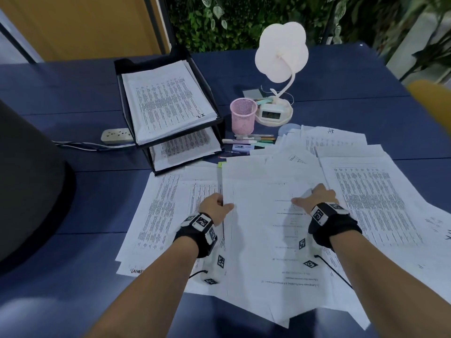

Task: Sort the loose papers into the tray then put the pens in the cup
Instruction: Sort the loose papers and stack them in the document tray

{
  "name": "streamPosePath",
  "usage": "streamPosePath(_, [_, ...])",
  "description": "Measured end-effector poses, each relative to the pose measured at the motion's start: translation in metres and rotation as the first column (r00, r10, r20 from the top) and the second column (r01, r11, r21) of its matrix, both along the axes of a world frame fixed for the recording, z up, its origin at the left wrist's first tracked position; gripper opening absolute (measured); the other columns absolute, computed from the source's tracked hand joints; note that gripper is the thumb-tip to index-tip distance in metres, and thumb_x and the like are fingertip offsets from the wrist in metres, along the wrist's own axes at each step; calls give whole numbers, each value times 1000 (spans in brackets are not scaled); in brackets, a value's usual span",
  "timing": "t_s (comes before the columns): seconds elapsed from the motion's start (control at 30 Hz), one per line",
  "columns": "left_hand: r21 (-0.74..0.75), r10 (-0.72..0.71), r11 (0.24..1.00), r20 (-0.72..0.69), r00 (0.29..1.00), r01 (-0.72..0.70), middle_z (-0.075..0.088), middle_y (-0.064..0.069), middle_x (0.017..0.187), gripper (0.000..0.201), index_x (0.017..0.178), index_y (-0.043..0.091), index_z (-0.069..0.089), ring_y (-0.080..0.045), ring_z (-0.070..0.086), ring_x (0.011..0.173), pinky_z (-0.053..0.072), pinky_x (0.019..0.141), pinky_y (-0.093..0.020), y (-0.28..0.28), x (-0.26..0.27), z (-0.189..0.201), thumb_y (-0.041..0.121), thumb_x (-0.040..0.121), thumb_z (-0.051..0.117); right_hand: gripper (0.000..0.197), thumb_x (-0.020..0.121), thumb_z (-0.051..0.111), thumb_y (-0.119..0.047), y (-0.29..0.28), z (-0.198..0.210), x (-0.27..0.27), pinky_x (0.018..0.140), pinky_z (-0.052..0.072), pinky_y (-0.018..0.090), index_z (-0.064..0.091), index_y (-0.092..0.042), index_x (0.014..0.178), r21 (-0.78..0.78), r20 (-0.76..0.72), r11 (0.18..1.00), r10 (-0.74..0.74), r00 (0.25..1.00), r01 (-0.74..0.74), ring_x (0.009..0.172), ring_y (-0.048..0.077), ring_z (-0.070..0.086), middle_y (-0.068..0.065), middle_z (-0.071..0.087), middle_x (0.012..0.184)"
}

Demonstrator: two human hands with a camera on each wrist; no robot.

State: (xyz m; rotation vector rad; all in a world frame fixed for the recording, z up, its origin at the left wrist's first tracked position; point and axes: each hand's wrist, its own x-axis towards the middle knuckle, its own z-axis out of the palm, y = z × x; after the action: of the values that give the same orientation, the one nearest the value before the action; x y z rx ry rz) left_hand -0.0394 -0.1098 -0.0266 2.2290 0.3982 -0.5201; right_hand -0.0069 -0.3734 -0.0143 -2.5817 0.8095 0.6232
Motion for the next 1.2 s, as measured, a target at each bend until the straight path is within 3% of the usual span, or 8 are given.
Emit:
streamPosePath(0.2, [-94, 127, 988, 16, 992, -125, 64, -3, 98, 41, 107, 13, 54, -22, 62, 93, 51, 84, -32, -1, -4, -2, 22, 76, 78, 77, 79, 70, -41, 9, 0, 6, 70, 42, 31, 32, -3, 134, 68, 2, 995, 73, 997, -73, 110, 34, 55, 20, 49, 130])
streamPosePath(0.4, [-144, 151, 981, 119, 981, -133, 51, 5, 66, 28, 67, 16, 51, -10, 48, 59, 38, 50, -11, -1, -7, -2, 4, 79, 72, 79, 75, 67, -54, 16, 4, 6, 96, 41, 40, 36, -11, 134, -56, -4, 989, 139, 990, -139, 120, 35, 46, 17, 45, 130])
streamPosePath(0.57, [-190, 282, 950, 169, 944, -249, 56, 7, 65, 32, 59, 19, 54, -9, 50, 61, 40, 56, -10, 10, -10, -3, 4, 74, 77, 72, 81, 67, -44, 20, 4, 9, 100, 39, 38, 38, -8, 137, 70, 71, 986, 144, 987, -149, 125, 33, 44, 15, 45, 137])
streamPosePath(0.7, [-157, 379, 923, 204, 903, -352, 57, 6, 64, 29, 59, 19, 56, -11, 51, 60, 41, 56, -14, 39, -6, -1, 8, 73, 78, 23, 83, 67, -28, 27, -4, 7, 68, 37, 27, 51, -11, 89, 218, 211, 959, 137, 968, -183, 88, 24, 51, 10, 56, 96])
streamPosePath(0.77, [-93, 389, 921, 228, 892, -378, 56, 6, 63, 29, 59, 20, 54, -14, 52, 61, 39, 55, -17, 55, -5, 2, 9, 75, 77, 18, 83, 68, -23, 30, -5, 4, 71, 37, 24, 58, -12, 92, 264, 254, 954, 75, 964, -143, 85, 19, 50, 3, 56, 93])
streamPosePath(0.97, [20, 396, 910, 260, 881, -415, 55, 3, 69, 24, 68, 19, 51, -20, 53, 73, 37, 63, -22, 83, -10, 2, 14, 81, 71, 45, 79, 66, -45, 38, -4, 4, 98, 42, 36, 59, -19, 116, 31, 179, 987, 150, 972, -158, 115, 33, 50, 13, 52, 123])
streamPosePath(1.07, [-40, 374, 926, 253, 893, -376, 60, 0, 83, 17, 91, 16, 52, -22, 57, 81, 43, 66, -25, 75, -13, 1, 21, 85, 67, 62, 77, 54, -63, 49, -8, 4, 105, 35, 46, 49, -31, 129, -14, 62, 950, 312, 948, -312, 127, 36, 36, 11, 41, 135])
streamPosePath(1.2, [-137, 308, 949, 200, 930, -285, 60, -1, 110, 46, 122, 9, 51, -20, 58, 103, 47, 90, -29, 59, -21, 4, 21, 83, 72, 76, 69, 41, -76, 64, -15, 2, 109, 24, 55, 37, -40, 136, 28, -50, 877, 481, 875, -480, 140, 35, 18, 9, 24, 151])
